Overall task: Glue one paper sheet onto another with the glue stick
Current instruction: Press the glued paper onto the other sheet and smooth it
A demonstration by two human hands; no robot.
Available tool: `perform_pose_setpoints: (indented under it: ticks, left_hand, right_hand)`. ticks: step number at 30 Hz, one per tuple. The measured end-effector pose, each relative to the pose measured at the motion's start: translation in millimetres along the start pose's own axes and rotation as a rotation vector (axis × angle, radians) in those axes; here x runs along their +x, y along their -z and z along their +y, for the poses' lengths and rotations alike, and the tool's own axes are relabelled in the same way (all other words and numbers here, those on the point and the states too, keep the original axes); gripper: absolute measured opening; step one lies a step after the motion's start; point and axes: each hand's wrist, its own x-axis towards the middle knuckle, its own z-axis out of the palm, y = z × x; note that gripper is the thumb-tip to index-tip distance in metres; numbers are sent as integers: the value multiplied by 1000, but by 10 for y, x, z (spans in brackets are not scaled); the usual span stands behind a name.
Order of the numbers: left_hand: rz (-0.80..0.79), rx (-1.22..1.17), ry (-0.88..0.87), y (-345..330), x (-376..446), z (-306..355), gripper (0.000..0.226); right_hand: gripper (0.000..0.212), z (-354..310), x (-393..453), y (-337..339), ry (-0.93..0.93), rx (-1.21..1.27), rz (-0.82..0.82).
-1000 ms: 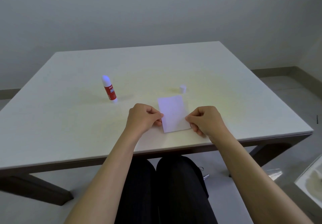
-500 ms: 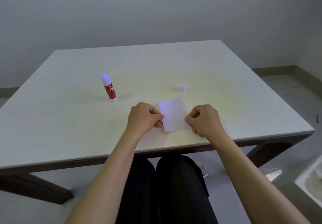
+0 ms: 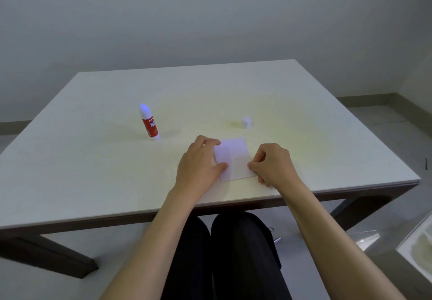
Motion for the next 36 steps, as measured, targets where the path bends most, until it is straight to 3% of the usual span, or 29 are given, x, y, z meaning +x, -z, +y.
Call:
perform_pose_setpoints:
  ticks: [3,5,11,13,16,20,24,27,32,36]
  left_hand:
    - [-301,174,-166,-7,23,-63,63]
    - [-405,199,-163,-5,47,-112,63]
    - [-447,183,-152,107,81,-278,63]
    - [-443,158,-137,168,68,-387,62]
    - [-420,145,-108,268,13,-575,61]
    - [-414,144,-105,345,-50,-723,63]
    - [-411,236,-116,379,-21,-708,72]
    - [-431,340,-122,418,3,-718,75]
    - [-507,332,-86,438,27,-684,93]
    - [-511,371,-82,434,26,-714,95]
  right_hand:
    - [16,8,16,-5,-7,22,1]
    - [13,22,7,-14,-6,43,7]
    - [18,190,-94,32,-15,400,68]
    - [19,198,-100,12,-19,398,107]
    - [17,153,-139,-113,29,305,223]
    - [18,19,-375,-387,336,107,319]
    - [51,-188,-430,-753,617,-352,-11]
    - [82,-287,-270,-898,562,-568,-134]
    - [84,-358,117,-828,380,-718,-170]
    - [91,-293,-49,-823,447,-719,-155]
